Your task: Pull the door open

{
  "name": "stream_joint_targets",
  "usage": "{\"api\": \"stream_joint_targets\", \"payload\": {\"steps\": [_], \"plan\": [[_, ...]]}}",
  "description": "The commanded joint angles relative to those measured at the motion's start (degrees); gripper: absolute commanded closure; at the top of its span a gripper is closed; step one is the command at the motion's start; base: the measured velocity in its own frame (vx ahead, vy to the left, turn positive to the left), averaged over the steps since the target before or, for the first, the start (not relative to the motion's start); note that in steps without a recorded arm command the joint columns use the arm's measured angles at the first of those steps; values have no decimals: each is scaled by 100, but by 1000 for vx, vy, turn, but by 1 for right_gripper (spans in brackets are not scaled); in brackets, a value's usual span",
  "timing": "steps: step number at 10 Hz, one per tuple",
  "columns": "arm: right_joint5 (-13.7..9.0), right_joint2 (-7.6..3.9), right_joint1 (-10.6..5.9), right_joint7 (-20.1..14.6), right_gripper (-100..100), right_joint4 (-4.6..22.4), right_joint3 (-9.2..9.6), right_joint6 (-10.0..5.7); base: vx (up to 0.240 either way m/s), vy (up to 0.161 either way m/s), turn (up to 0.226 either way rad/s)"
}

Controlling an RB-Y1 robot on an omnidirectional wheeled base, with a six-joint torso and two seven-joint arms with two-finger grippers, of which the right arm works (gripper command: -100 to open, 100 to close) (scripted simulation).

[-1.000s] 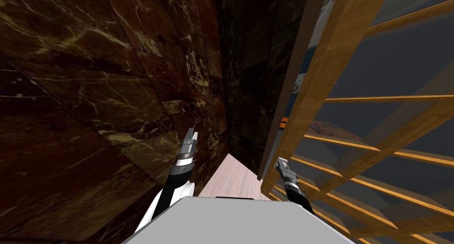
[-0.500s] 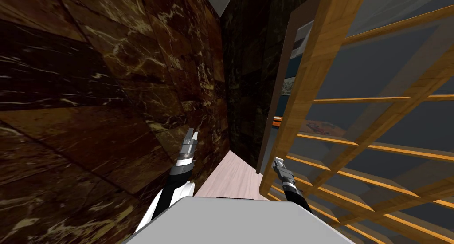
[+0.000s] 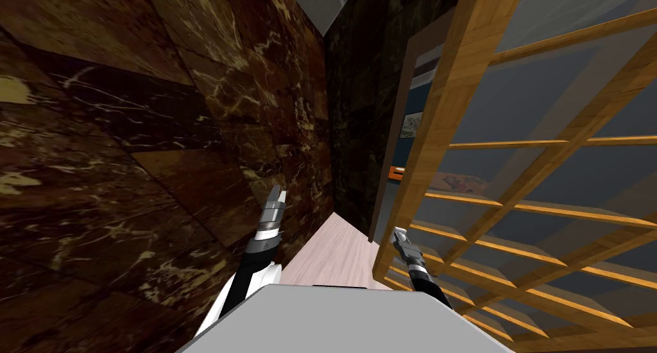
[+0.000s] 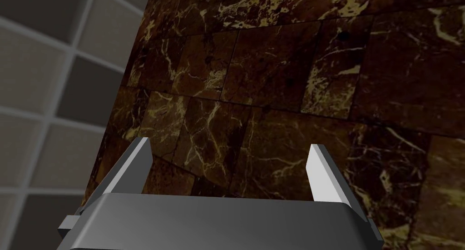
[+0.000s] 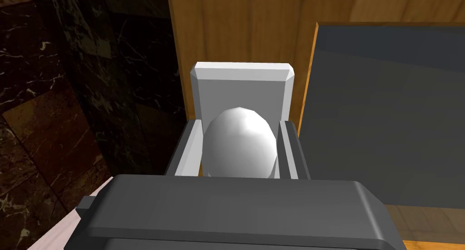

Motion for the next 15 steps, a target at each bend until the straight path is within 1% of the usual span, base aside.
{"api": "stream_joint_targets", "payload": {"steps": [1,2,3,4,11,12,13,15], "plan": [[80,-58,82,-110,100,-121,154,2,-258,-47,71],[122,-91,108,-167,100,-152,231,-15,-271,-44,72],[89,-75,138,-102,100,-212,171,29,-121,-12,29],[160,-149,212,-229,100,-228,304,-39,-160,-9,110],[406,-502,451,-721,100,-277,746,-390,-208,-25,86],[383,-473,426,-670,100,-266,703,-354,-92,-11,21],[436,-550,499,-786,100,-240,803,-481,-155,-41,129],[486,-641,572,-900,100,-222,897,-620,-233,-39,132]]}}
